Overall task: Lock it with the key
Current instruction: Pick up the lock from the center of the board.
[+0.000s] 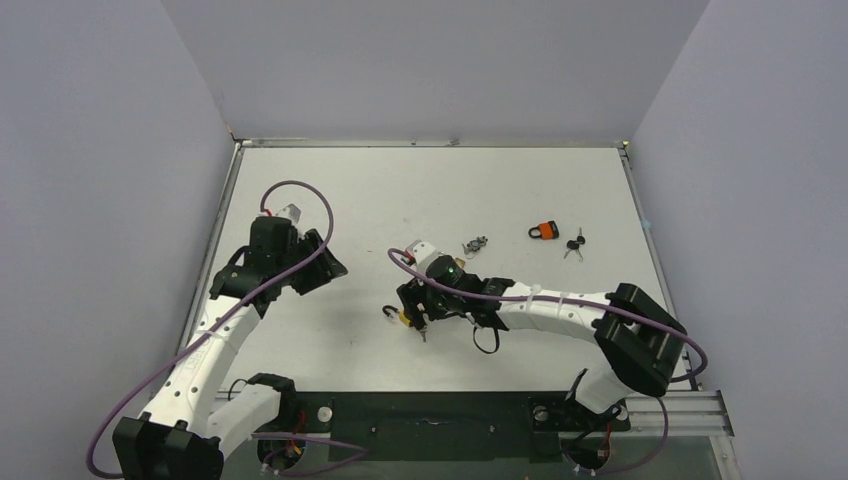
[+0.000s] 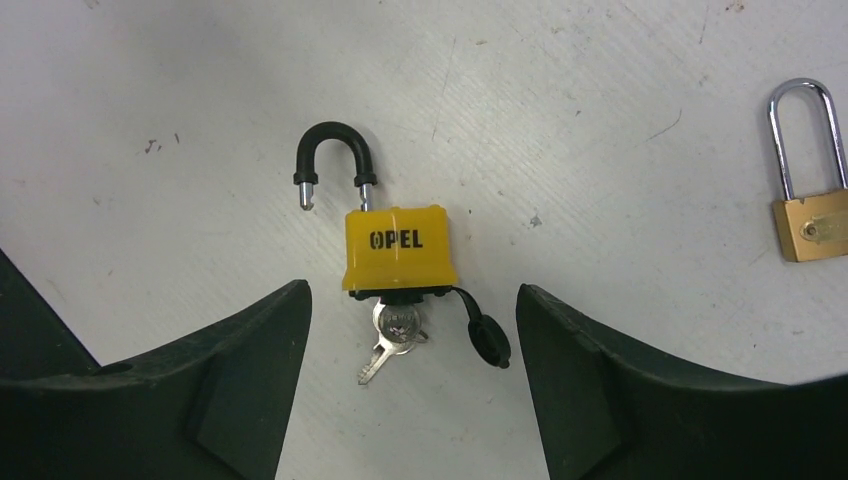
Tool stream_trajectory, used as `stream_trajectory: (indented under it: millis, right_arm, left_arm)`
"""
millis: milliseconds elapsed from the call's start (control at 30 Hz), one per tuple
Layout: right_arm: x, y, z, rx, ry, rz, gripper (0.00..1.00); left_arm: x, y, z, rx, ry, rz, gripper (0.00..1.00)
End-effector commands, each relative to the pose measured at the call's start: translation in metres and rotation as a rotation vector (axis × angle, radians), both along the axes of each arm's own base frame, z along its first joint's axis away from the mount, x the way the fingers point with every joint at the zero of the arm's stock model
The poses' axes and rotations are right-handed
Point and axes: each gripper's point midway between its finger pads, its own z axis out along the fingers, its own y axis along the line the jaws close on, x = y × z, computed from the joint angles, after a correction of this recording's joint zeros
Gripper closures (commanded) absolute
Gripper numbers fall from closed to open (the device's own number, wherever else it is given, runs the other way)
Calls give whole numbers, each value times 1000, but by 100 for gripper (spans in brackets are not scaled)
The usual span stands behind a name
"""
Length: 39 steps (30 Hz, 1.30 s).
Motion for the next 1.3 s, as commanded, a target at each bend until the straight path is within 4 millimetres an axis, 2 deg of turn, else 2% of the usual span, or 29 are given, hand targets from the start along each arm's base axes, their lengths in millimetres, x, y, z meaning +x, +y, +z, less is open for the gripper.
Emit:
stream_trajectory:
  millis: [0, 233, 467, 767, 833, 867, 967, 1000, 1133, 1267]
  right_arm:
    - [21, 18, 6, -14, -72, 29, 29]
    - [22, 31, -11, -67, -41, 88, 29]
    - [14, 32, -29, -85, -1, 122, 31]
    - [6, 31, -41, -87, 21, 127, 39]
    - [5, 29, -44, -92, 28, 123, 44]
    - [3, 28, -46, -94, 32, 123, 50]
    - [6, 33, -40, -63, 15, 119, 64]
    - [5, 32, -40, -61, 15, 116, 73]
    - [11, 31, -15, -24, -26, 99, 97]
    - [17, 26, 29, 31, -92, 80, 100]
  left_arm:
    - [6, -7, 14, -34, -65, -24, 54]
    - [5, -11, 11, -43, -48, -43, 54]
    - [4, -15, 5, -62, -29, -57, 54]
    - [1, -23, -8, -103, 17, -75, 54]
    - [1, -25, -13, -114, 29, -75, 54]
    - [1, -27, -16, -121, 37, -80, 54]
    - [-1, -30, -21, -139, 58, -87, 54]
    - [-1, -32, -23, -148, 64, -95, 54]
    - [-3, -41, -22, -183, 77, -135, 54]
    - [-4, -55, -13, -232, 75, -191, 54]
